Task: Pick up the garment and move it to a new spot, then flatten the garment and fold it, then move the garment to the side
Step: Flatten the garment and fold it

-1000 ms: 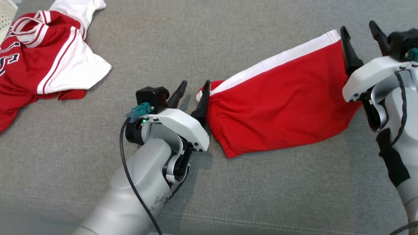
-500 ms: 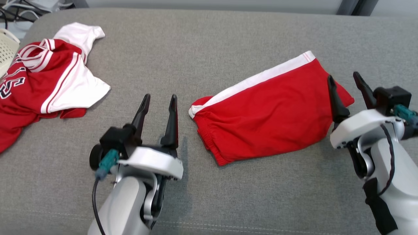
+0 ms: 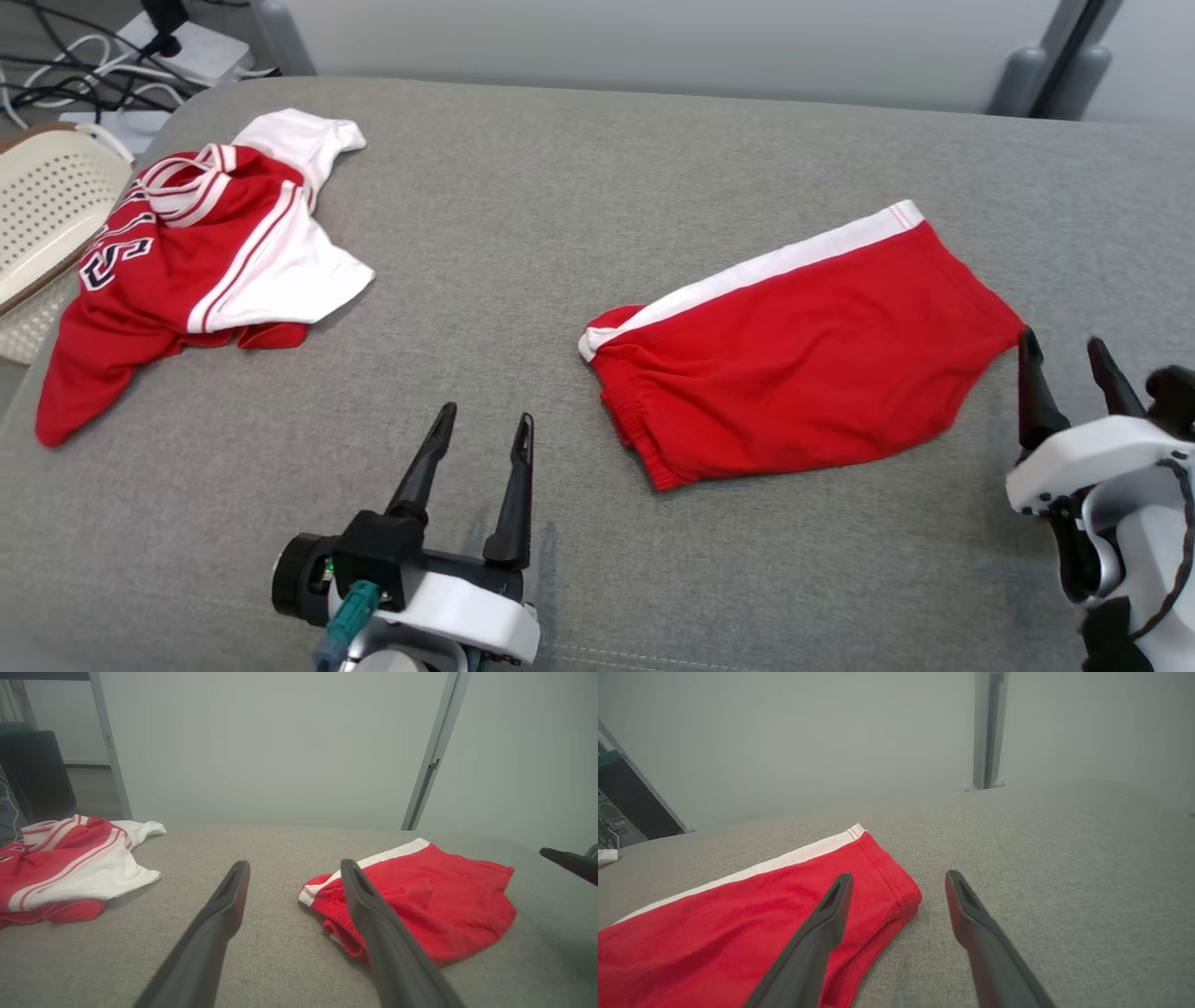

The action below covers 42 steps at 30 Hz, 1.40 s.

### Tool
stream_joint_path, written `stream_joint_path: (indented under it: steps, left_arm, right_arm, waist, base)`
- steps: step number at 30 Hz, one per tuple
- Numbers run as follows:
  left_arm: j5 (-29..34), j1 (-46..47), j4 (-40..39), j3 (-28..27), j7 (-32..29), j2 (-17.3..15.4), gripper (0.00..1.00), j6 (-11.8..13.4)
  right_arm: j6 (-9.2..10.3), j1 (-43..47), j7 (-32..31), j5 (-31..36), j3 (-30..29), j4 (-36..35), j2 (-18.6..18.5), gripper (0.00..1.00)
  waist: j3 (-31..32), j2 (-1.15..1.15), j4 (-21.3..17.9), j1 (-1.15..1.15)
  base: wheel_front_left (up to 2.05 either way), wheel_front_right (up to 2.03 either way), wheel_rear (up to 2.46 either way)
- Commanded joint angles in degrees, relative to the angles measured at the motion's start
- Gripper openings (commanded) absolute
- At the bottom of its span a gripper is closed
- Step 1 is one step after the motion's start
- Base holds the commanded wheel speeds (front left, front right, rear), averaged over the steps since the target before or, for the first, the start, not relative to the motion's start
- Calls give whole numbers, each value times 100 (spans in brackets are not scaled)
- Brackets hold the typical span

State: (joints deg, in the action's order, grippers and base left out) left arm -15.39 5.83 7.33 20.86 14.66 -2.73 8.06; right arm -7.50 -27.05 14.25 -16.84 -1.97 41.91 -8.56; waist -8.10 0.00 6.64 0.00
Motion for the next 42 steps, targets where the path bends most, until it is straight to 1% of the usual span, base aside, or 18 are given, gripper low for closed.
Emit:
stream_joint_path:
  steps: [1, 6, 9, 11, 15, 20, 21, 22, 23, 26, 29, 35, 41, 42]
  left_arm:
    - [66, 91, -150, -140, 33, -18, 100, -19]
    - [26, 266, -199, 150, 33, -16, 100, -24]
    - [4, 382, -232, 283, 33, -16, 100, -12]
    - [-7, 450, -227, 359, 33, -16, 100, -13]
    - [-14, 548, -198, 464, 33, -16, 100, -14]
    - [-29, 611, -167, 520, 33, -15, 100, 2]
    - [-40, 629, -160, 535, 33, -15, 100, 11]
    - [-45, 635, -157, 539, 34, -15, 100, 14]
    - [-48, 641, -156, 543, 34, -15, 100, 18]
    - [-47, 654, -156, 550, 34, -15, 100, 31]
    - [-56, 650, -157, 536, 34, -15, 100, 27]
    - [-122, 582, -139, 481, 34, -15, 100, 21]
    - [-143, 514, -143, 425, 34, -15, 100, 25]
    - [-143, 514, -143, 425, 34, -15, 100, 25]
  right_arm:
    - [1, -76, 74, -45, 77, 2, -68, 100]
    - [1, -626, 30, -455, -73, 1013, -272, 100]
    - [1, -1037, -132, -730, -116, 1495, -401, 100]
    - [1, -1274, -332, -934, -110, 1769, -453, 100]
    - [1, -1584, -782, -1111, 75, 2243, -580, 100]
    - [1, -1779, -1219, -1287, 203, 2710, -595, 100]
    - [1, -1816, -1295, -1349, 254, 2779, -568, 47]
    - [1, -1830, -1295, -1388, 265, 2797, -560, 35]
    - [1, -1840, -1290, -1416, 284, 2813, -561, 0]
    - [1, -1859, -1267, -1492, 350, 2848, -560, 0]
    - [1, -1855, -976, -1501, 445, 2802, -566, 0]
    - [1, -1710, -318, -1546, 609, 2740, -411, 0]
    - [1, -1345, -12, -1676, 710, 2574, -235, 0]
    - [1, -1345, -12, -1676, 710, 2574, -235, 0]
  waist:
    - [-47, 0, 97, 0]
    - [-258, 0, 373, 0]
    - [-393, 0, 498, 0]
    - [-462, 0, 561, 0]
    - [-527, 0, 663, 0]
    - [-535, 0, 754, 0]
    - [-529, 0, 781, 0]
    - [-527, 0, 788, 0]
    - [-525, 0, 793, 0]
    - [-518, 0, 788, 0]
    - [-500, 0, 720, 0]
    - [-407, 0, 444, 0]
    - [-305, 0, 118, 0]
    - [-305, 0, 118, 0]
  base:
    - [0, 0, 0]
    - [0, 0, 0]
    - [0, 0, 0]
    - [0, 0, 0]
    - [0, 0, 0]
    - [0, 0, 0]
    - [0, 0, 0]
    - [0, 0, 0]
    - [0, 0, 0]
    - [0, 0, 0]
    - [0, 0, 0]
    - [0, 0, 0]
    - [0, 0, 0]
    - [0, 0, 0]
